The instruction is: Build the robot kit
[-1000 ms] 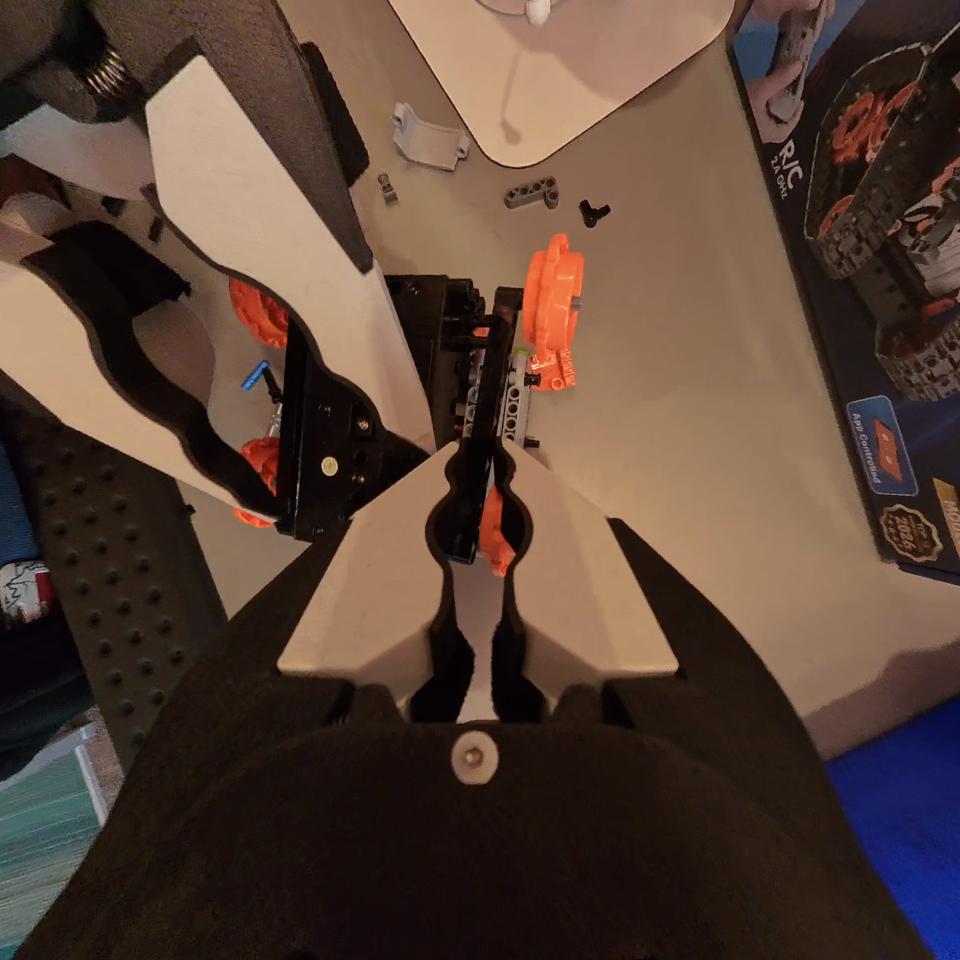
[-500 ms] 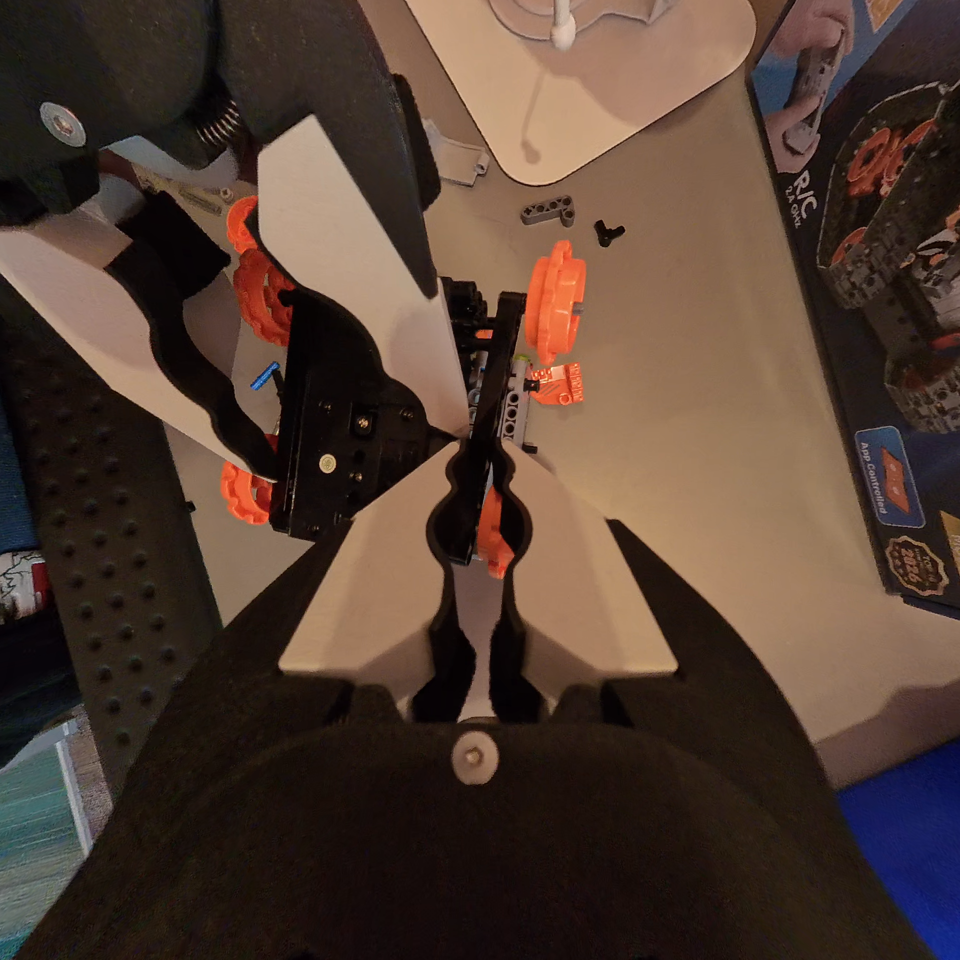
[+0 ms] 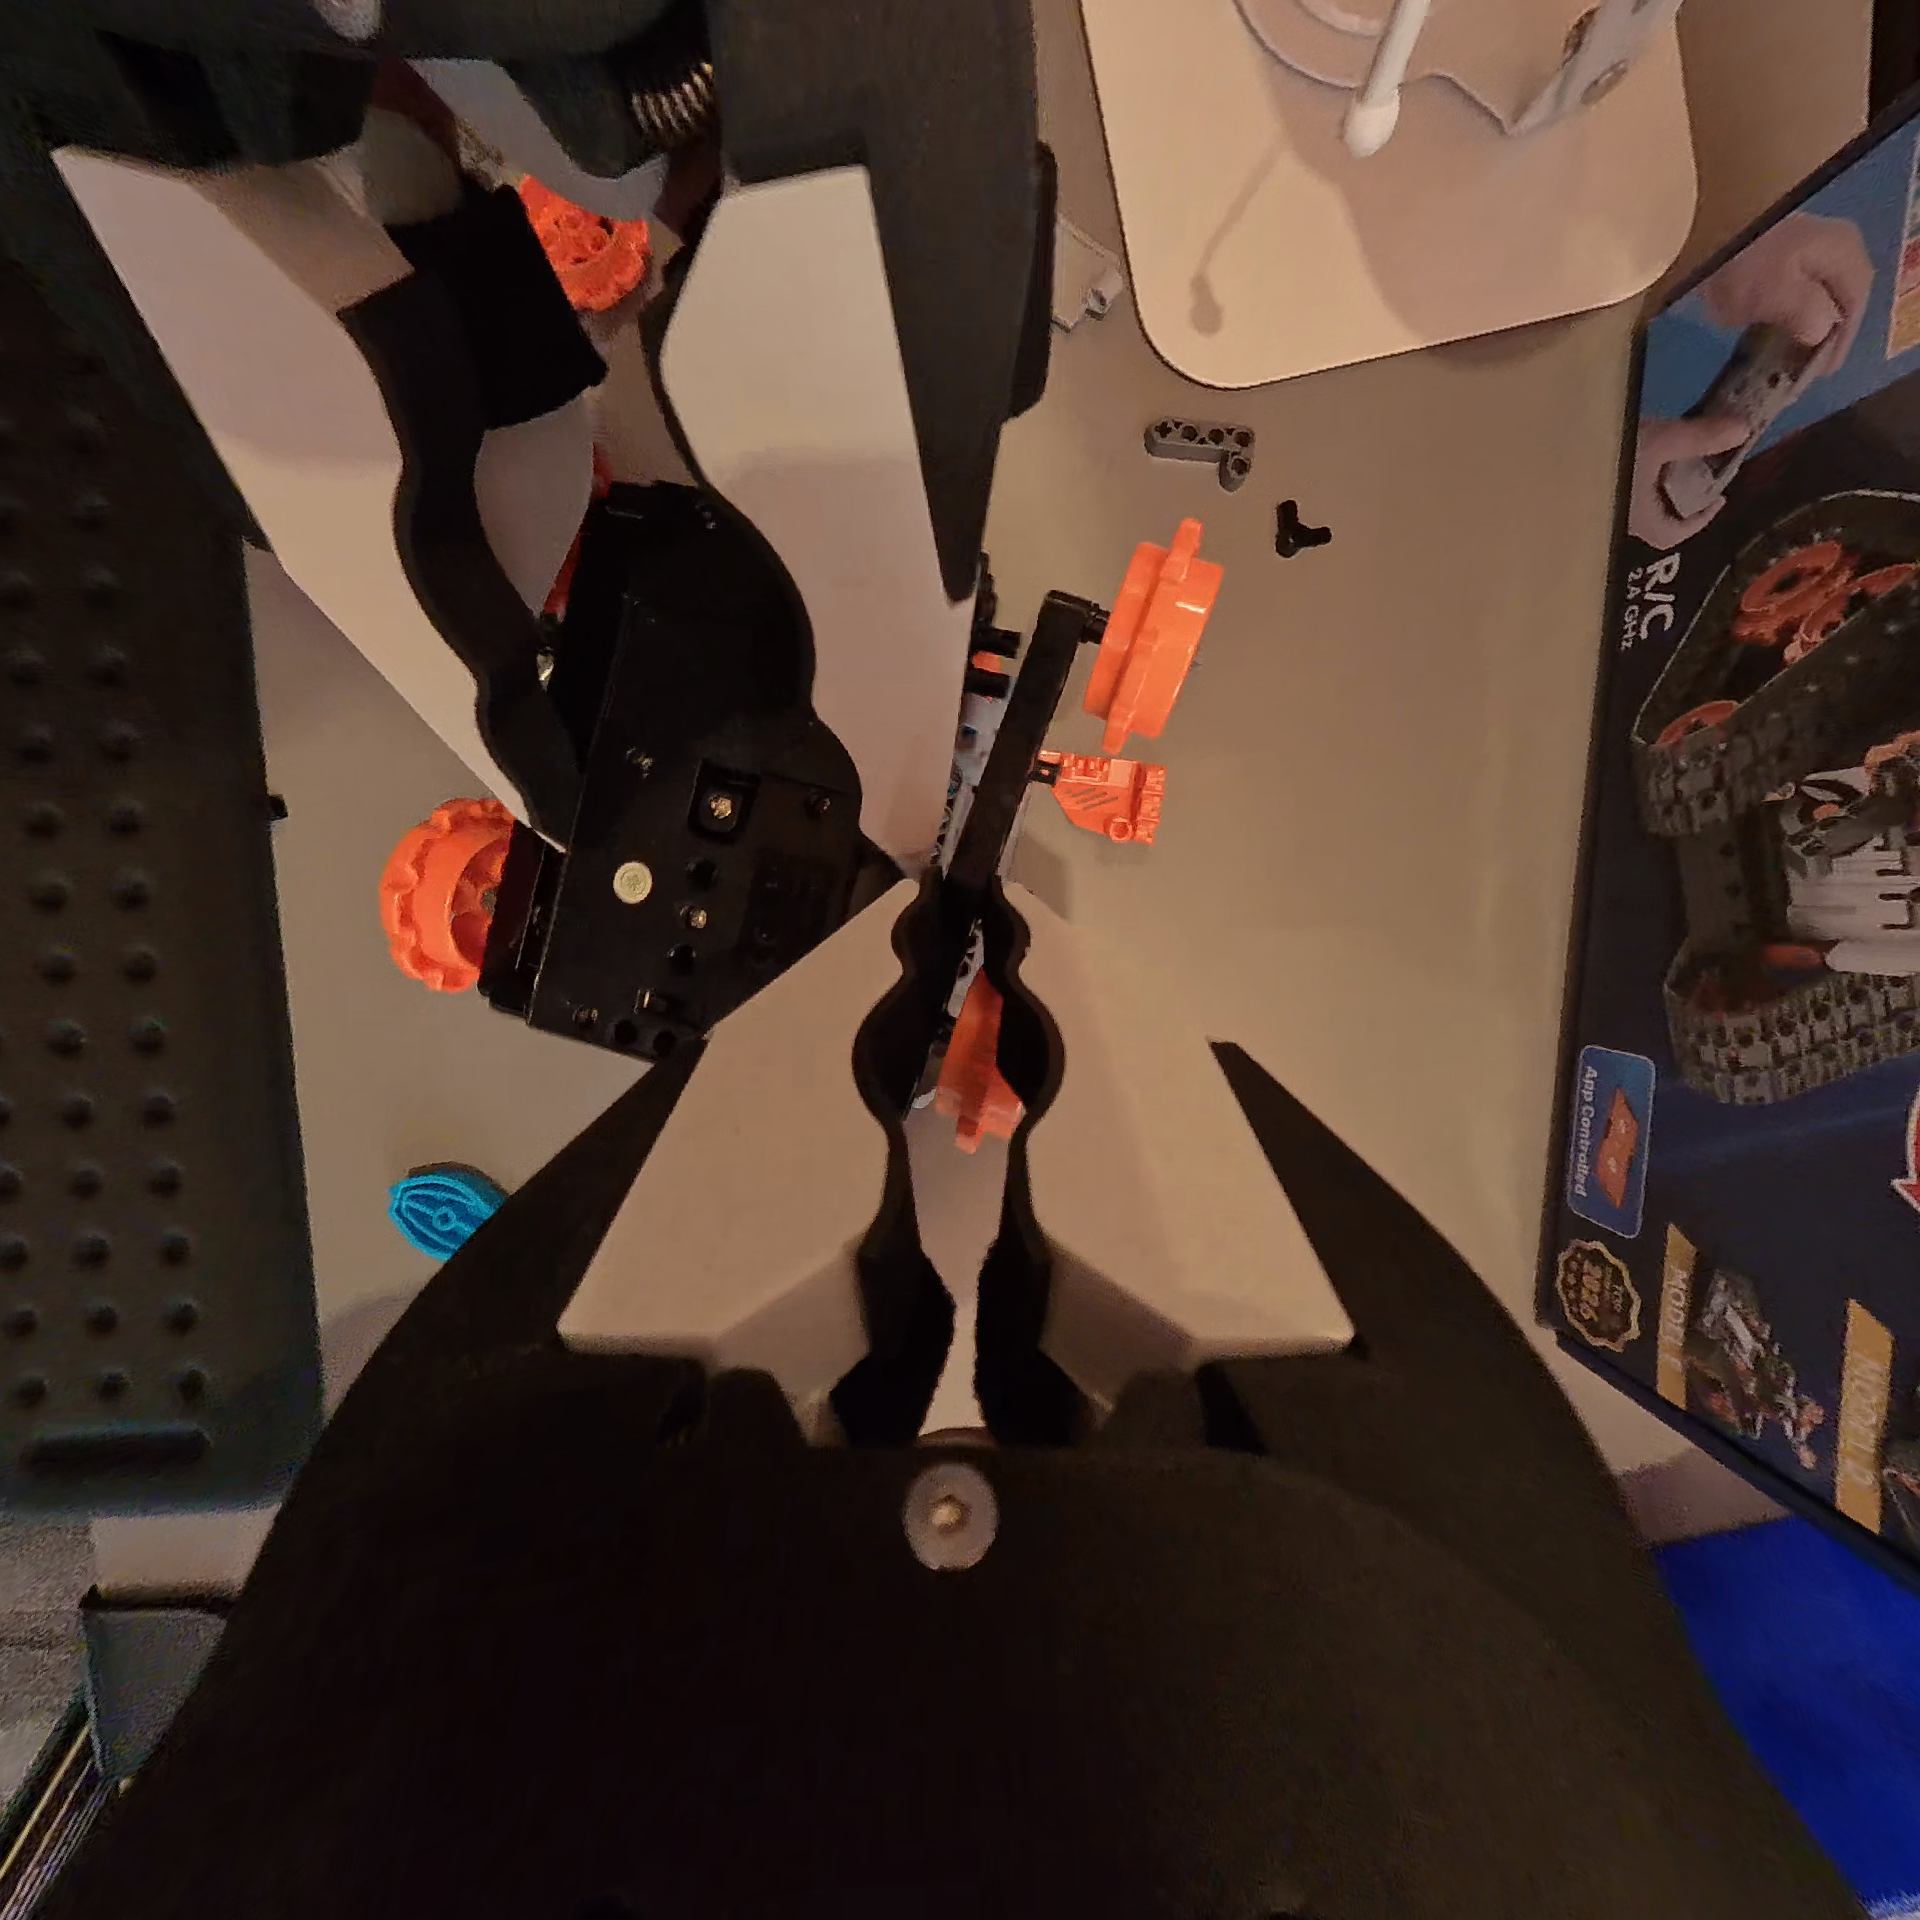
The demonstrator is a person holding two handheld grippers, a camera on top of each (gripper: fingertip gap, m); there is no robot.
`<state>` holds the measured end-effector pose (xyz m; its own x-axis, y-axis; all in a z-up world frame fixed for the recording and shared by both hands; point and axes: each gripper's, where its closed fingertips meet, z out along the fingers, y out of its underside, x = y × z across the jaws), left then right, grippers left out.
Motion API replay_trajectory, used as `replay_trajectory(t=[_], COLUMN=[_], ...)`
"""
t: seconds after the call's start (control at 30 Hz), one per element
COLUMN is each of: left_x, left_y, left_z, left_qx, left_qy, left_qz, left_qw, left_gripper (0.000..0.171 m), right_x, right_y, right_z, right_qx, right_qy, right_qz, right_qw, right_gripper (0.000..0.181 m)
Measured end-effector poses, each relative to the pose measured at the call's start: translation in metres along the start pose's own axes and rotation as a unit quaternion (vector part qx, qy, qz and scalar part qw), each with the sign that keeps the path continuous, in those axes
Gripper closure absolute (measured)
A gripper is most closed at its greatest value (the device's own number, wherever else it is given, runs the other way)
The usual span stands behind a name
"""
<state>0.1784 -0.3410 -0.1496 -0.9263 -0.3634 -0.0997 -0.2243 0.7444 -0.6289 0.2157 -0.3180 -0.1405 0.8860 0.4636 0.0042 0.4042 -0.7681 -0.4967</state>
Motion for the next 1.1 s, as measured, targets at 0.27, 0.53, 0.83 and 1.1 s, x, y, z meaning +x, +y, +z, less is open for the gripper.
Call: replay_trajectory(t=[0.27,0.53,0.83,1.1], left_x=[0.000,0.001,0.000,-0.002], left_y=[-0.002,-0.007,-0.009,-0.009], left_z=[0.002,0.006,0.007,0.008], left_qx=[0.007,0.009,0.016,0.028], left_qy=[-0.005,0.004,-0.011,-0.014], left_qz=[-0.003,-0.002,0.010,-0.008], left_qw=[1.000,1.000,1.000,0.999], left_gripper=[0.108,0.108,0.109,0.108], right_x=[-0.002,-0.003,0.001,0.004], right_y=[0.004,0.015,0.015,0.014], right_z=[-0.001,0.000,-0.001,-0.002], right_qx=[-0.028,-0.071,-0.066,-0.048], right_qy=[0.017,0.039,0.081,0.045], right_qz=[0.057,0.057,0.009,0.025], right_qw=[0.998,0.995,0.994,0.997], right_gripper=[0.173,0.176,0.178,0.179])
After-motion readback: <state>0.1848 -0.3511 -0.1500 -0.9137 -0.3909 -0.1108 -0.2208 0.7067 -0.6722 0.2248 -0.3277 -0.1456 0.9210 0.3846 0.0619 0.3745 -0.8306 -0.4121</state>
